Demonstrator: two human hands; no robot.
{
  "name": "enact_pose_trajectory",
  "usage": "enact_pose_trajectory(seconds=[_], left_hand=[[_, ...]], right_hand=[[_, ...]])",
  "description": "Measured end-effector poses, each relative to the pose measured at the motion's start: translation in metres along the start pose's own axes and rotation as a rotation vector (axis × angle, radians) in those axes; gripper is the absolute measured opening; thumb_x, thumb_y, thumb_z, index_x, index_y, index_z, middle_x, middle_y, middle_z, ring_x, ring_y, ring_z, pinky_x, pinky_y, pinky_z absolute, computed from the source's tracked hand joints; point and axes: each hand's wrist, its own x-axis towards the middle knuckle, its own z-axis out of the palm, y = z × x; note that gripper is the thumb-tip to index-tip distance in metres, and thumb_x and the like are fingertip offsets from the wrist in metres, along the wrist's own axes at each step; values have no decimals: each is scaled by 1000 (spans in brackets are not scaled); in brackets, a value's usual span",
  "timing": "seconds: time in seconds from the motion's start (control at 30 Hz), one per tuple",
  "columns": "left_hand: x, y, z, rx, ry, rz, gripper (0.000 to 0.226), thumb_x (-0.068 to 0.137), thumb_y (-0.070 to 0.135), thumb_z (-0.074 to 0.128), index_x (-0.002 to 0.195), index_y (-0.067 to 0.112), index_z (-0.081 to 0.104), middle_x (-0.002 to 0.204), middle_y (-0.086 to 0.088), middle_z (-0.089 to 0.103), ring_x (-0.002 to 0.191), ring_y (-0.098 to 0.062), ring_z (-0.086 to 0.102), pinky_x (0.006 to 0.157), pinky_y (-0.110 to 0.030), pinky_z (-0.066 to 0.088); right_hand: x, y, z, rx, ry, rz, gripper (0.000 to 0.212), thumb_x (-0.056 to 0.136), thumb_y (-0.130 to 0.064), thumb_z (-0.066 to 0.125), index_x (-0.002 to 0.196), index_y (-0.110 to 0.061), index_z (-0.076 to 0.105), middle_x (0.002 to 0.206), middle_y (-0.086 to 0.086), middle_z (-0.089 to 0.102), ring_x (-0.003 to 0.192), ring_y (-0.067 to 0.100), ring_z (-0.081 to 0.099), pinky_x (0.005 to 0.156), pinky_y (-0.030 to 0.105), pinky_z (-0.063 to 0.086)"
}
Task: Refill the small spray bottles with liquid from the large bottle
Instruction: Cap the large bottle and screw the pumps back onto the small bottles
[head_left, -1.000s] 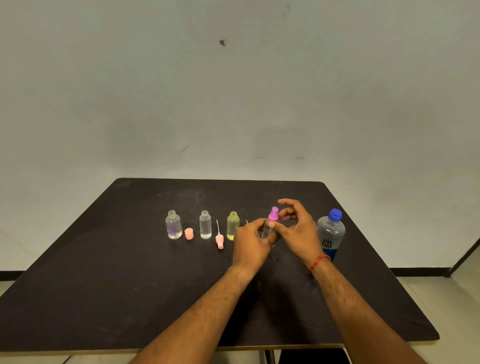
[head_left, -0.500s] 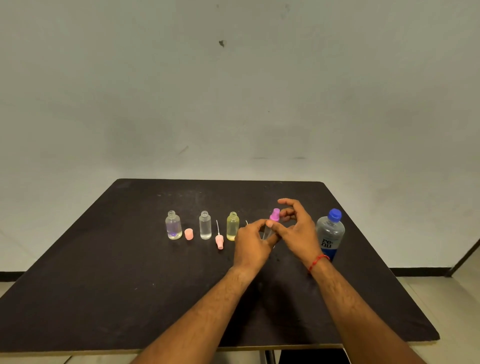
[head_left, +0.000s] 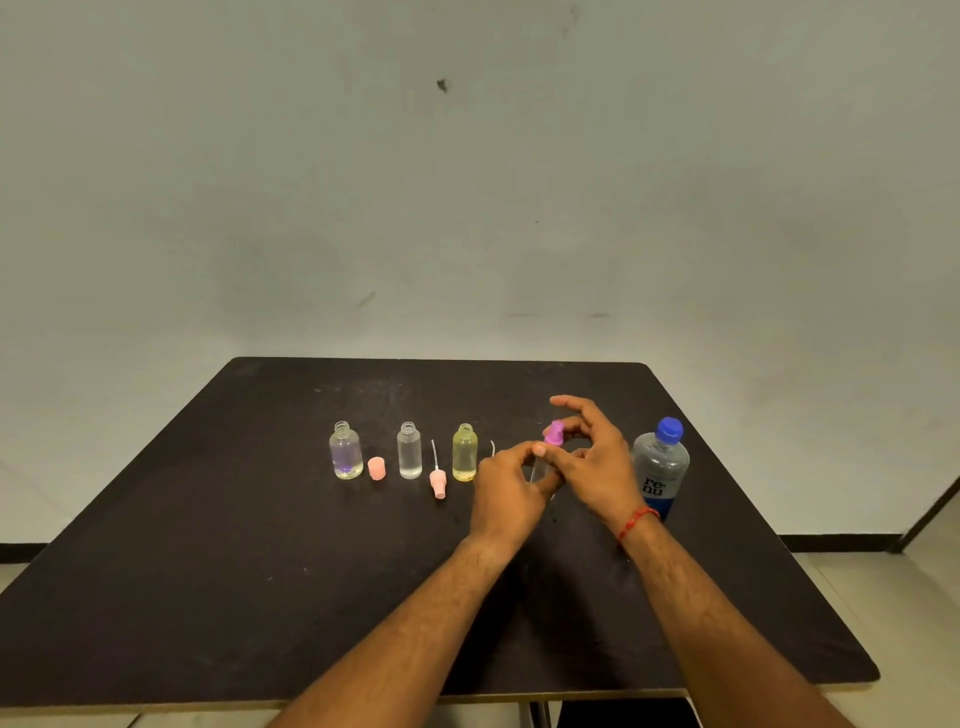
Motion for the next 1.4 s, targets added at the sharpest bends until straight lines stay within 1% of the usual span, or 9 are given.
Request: enact_pose_trajectory(seconds=[0.1, 0.2, 0.33, 0.43, 0.67, 0.8, 0.9, 1.07, 1.4], left_hand=[[0, -4, 1, -23, -19, -20, 27, 85, 45, 75, 102, 24, 74, 78, 12, 71, 54, -6, 62, 56, -25, 51], [1, -7, 0, -18, -26, -26, 28, 83, 45, 77, 103, 26, 75, 81, 13, 73, 55, -8, 63, 60, -33, 56], [1, -8, 2, -23, -46, -20, 26, 83, 40, 79, 105, 27, 76, 86, 16, 74, 66, -2, 66, 66, -23, 55], [2, -8, 3, -9, -35, -1, 21, 85, 39, 78, 101, 26, 76, 81, 14, 74, 66, 1, 64, 62, -16, 49], [9, -11, 9, -22, -28, -10, 9, 86, 36, 77, 91, 29, 73, 73, 11, 69, 61, -2, 63, 57, -23, 51], [20, -21, 16, -8, -22, -56, 17, 86, 39, 76, 98, 27, 75, 78, 11, 72, 65, -7, 66, 61, -30, 56], [30, -29, 21, -19, -39, -103, 17, 87, 41, 73, 98, 28, 75, 80, 11, 73, 72, -4, 69, 68, -38, 59], [47, -40, 29, 26, -44, -151, 18, 85, 30, 77, 103, 27, 75, 87, 11, 74, 83, -3, 69, 80, -36, 59], [62, -61, 41, 92, -66, -228, 32, 82, 39, 80, 110, 28, 71, 97, 10, 74, 90, -6, 68, 86, -36, 58]], right_hand=[[2, 0, -3, 42, -63, 14, 60, 85, -6, 72, 134, -33, 50, 104, -8, 72, 104, 6, 66, 87, 34, 56], [3, 0, -5, 60, -51, 22, 61, 83, -5, 73, 133, -33, 50, 100, -7, 75, 100, 7, 68, 87, 39, 57], [1, 1, -1, 68, 3, 33, 59, 80, -1, 75, 123, -32, 47, 92, -5, 75, 90, 7, 70, 88, 36, 57], [-1, 4, 2, 37, 36, 5, 58, 81, 1, 74, 118, -27, 40, 87, 1, 72, 84, 8, 69, 83, 27, 56], [6, 9, 8, -6, 125, -4, 54, 81, -4, 75, 116, -24, 39, 85, 1, 70, 80, 8, 67, 72, 15, 53], [8, 15, 11, -6, 145, 42, 57, 80, -9, 78, 127, -27, 49, 97, -8, 68, 90, 2, 66, 76, 14, 54], [5, 23, 13, -17, 147, 56, 49, 85, -4, 71, 127, -24, 56, 104, -17, 63, 99, -2, 62, 82, 15, 54], [-5, 36, 15, -11, 170, 112, 51, 88, 3, 64, 129, -26, 55, 108, -16, 61, 101, -4, 60, 83, 8, 50], [-17, 55, 17, 44, 191, 173, 46, 88, -1, 65, 123, -29, 56, 105, -16, 63, 98, -10, 60, 80, 6, 48]])
